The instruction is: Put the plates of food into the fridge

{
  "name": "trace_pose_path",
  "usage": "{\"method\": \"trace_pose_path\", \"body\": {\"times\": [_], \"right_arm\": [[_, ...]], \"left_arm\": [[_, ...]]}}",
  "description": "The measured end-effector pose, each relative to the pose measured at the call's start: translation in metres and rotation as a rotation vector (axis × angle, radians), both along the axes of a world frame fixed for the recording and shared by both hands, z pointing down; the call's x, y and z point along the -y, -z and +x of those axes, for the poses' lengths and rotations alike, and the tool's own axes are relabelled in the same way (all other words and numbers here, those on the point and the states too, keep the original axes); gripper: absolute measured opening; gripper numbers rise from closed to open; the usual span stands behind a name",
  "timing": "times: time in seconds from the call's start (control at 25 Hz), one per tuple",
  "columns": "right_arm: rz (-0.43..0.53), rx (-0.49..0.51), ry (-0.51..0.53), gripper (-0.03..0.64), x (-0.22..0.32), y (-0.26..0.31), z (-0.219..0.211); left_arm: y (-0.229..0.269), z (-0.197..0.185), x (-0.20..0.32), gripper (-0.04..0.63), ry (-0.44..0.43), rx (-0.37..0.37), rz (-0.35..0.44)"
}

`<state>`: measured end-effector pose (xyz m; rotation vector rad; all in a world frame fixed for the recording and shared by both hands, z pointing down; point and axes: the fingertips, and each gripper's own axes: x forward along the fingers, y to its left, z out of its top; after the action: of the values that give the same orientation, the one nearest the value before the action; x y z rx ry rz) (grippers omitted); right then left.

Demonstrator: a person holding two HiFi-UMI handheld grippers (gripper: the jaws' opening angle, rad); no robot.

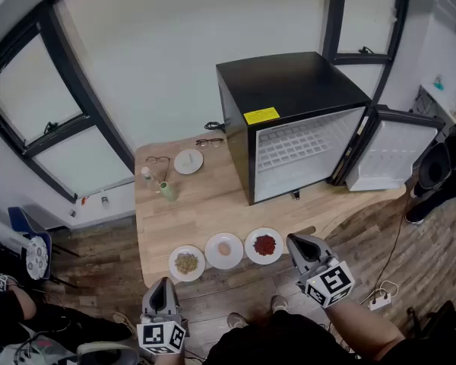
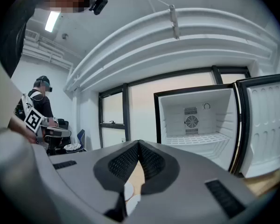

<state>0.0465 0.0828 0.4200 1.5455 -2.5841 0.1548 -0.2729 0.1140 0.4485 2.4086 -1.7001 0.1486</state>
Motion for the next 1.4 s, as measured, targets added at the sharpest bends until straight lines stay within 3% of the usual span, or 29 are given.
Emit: {"method": "trace_pose_path", "body": {"times": [0.16, 0.44, 0.72, 0.96, 1.16, 1.28, 1.4], "right_arm": [[0.007, -0.013, -0.013, 0.02, 0.004, -0.001, -0.009], [-0.089, 0.05, -0.187, 0.02, -0.011, -0.05, -0.006], [-0.319, 0.207, -0.299, 0.02, -0.034, -0.131, 0.007], [-0.413, 0.31, -0.291, 0.02, -0.033, -0.193, 0.024], [-0.522, 0.439, -0.332, 0.021, -0.031, -0.247, 0.037], [-0.589, 0.54, -0.38, 0.021, -0.028, -0.278, 0.045], [-0.623, 0.601, -0.356, 0.023, -0.023, -0.293, 0.04]], "left_arm": [[0.015, 0.002, 0.011, 0.005, -0.04, -0.015, 0.044], [0.013, 0.003, 0.026, 0.005, -0.109, -0.027, 0.056], [-0.011, 0.007, 0.04, 0.005, -0.145, -0.027, 0.024], [-0.014, 0.022, 0.058, 0.005, -0.13, -0.043, 0.018], [-0.025, 0.035, 0.065, 0.005, -0.146, 0.018, -0.036], [-0.029, 0.04, 0.07, 0.005, -0.14, 0.019, -0.066], [-0.033, 0.05, 0.075, 0.005, -0.159, 0.034, -0.089]]}}
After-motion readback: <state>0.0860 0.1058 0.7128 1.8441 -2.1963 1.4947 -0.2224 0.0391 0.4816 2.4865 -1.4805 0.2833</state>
